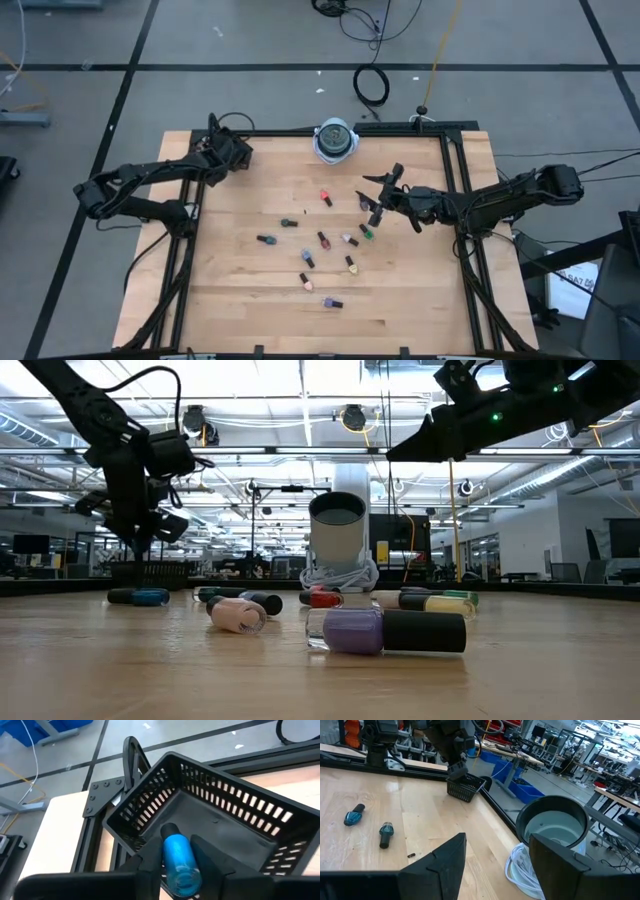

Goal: Pick & Place Nail Polish
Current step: Put the light blue nail polish bottle into the black bin

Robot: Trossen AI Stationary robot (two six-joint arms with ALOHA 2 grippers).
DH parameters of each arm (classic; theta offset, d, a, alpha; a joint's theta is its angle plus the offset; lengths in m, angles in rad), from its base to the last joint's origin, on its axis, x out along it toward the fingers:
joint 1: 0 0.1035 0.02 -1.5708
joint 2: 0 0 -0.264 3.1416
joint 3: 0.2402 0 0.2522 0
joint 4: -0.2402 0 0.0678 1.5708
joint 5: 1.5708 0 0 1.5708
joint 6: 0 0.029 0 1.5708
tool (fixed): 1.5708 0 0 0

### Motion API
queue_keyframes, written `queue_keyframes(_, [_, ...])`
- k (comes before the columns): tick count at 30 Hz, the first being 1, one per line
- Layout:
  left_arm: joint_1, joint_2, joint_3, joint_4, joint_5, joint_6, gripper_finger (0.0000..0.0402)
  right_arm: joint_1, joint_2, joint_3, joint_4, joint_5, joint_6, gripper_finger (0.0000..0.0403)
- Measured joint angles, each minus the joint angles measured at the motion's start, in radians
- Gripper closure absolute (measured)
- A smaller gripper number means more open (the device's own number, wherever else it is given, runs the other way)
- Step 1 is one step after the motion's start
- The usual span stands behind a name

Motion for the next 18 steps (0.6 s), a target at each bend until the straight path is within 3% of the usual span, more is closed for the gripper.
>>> queue_keyframes(8, [0.014, 0.0, 0.0, 0.007, 0.0, -0.012, 0.0232, 0.0, 0.0, 0.0, 0.0, 0.0, 0.0, 0.02])
queue_keyframes(18, [0.014, 0.0, 0.0, 0.017, 0.0, -0.051, 0.0216, 0.0, 0.0, 0.0, -0.001, 0.0, 0.0, 0.02])
